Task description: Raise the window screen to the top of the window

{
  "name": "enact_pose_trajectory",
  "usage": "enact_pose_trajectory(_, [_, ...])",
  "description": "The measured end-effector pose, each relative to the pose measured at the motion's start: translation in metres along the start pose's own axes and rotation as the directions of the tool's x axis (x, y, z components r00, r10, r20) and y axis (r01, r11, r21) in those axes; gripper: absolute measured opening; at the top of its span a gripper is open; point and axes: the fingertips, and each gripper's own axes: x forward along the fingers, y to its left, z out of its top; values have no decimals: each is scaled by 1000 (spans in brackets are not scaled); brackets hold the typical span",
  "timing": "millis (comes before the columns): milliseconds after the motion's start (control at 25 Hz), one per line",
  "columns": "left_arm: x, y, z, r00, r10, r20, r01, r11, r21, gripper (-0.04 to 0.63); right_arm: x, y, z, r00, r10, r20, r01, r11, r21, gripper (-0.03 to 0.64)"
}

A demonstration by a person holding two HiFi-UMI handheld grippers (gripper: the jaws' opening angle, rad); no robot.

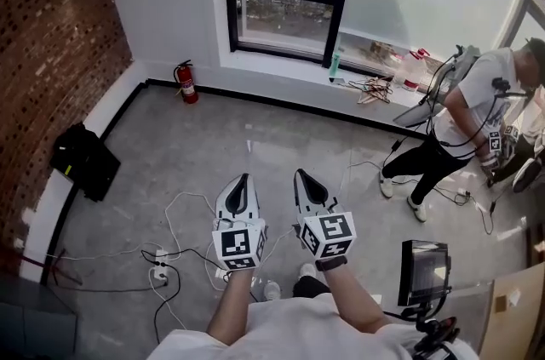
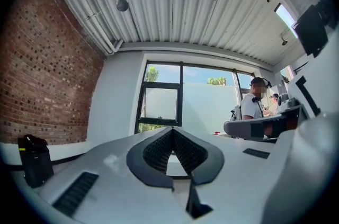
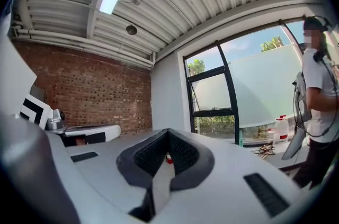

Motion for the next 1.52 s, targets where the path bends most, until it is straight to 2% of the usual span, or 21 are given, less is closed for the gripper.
enact_pose_trajectory(120, [12,3,-6,1000,5,7,-5,1000,7,-6,17,-4,-8,1000,20,-18,-20,1000,-9,0])
enact_pose_trajectory(240, [32,14,-16,1000,17,-1,-17,1000,11,-6,46,-7,-16,998,65,-27,-64,998,24,0])
enact_pose_trajectory(400, [69,40,-17,1000,-5,21,6,999,-49,-5,107,-9,-28,993,107,-42,-105,994,44,0])
enact_pose_trajectory(520, [109,66,-9,999,26,46,-27,999,18,-6,163,-10,-22,986,166,-20,-165,985,54,0])
enact_pose_trajectory(640, [159,82,0,997,31,71,-34,998,46,-6,211,-24,0,979,201,29,-202,979,28,0])
enact_pose_trajectory(760, [212,94,4,996,35,81,-41,997,66,-6,253,-48,18,976,206,63,-207,978,5,0])
enact_pose_trajectory(920, [275,100,-5,998,32,55,-37,996,84,-5,300,-88,28,981,179,69,-178,984,-18,0])
enact_pose_trajectory(1040, [297,101,-29,999,40,4,-40,997,62,-5,325,-107,10,986,168,15,-168,986,-23,0])
enact_pose_trajectory(1160, [323,108,-53,998,50,-46,-48,998,40,-6,354,-120,-13,980,193,-44,-193,981,1,0])
enact_pose_trajectory(1280, [360,128,-72,995,50,-81,-46,998,47,-6,389,-128,-29,976,204,-78,-203,979,13,0])
enact_pose_trajectory(1400, [403,160,-81,996,43,-78,-39,998,59,-6,438,-131,-40,976,197,-95,-198,980,6,0])
enact_pose_trajectory(1520, [452,195,-85,998,35,-60,-33,999,37,-6,495,-141,-41,978,183,-99,-184,983,-1,0])
